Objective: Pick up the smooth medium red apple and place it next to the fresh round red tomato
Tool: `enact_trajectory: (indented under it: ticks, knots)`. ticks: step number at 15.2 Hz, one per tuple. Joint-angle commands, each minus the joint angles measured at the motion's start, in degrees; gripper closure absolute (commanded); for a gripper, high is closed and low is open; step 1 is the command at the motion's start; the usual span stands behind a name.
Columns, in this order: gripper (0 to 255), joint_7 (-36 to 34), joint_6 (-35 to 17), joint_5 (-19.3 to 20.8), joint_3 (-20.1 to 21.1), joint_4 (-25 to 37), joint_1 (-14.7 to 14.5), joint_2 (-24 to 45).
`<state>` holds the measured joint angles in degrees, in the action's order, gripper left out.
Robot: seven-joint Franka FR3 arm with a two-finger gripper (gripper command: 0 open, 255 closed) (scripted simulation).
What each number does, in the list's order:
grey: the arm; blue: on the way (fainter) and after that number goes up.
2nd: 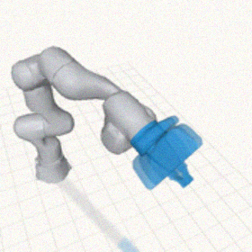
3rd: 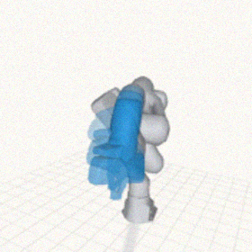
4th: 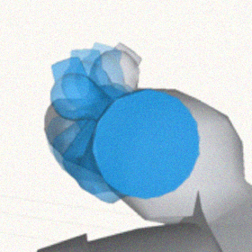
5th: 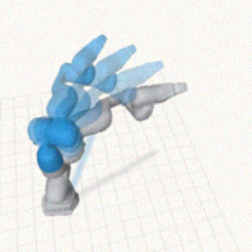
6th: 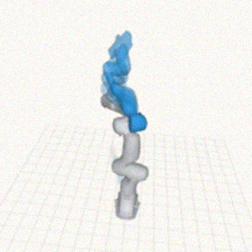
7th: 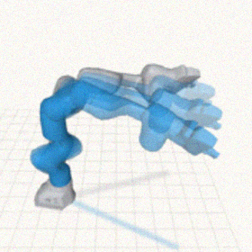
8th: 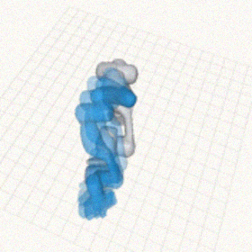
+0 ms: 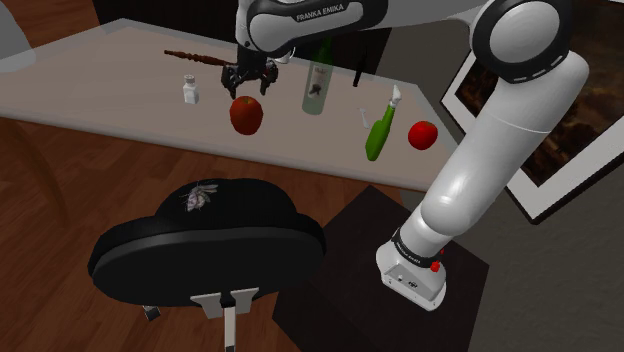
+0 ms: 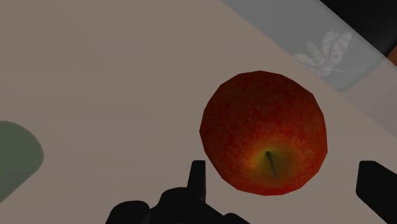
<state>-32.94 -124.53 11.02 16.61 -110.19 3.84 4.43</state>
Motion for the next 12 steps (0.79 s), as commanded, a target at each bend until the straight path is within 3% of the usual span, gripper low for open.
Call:
enact_trajectory:
  ticks: [1, 12]
  knots:
    - [255, 0.0, 0.0, 0.0, 0.0, 0.0, 0.0, 0.0]
    - [255, 0.35, 1.42, -0.31, 0.03, 1.08, 0.01, -0.39]
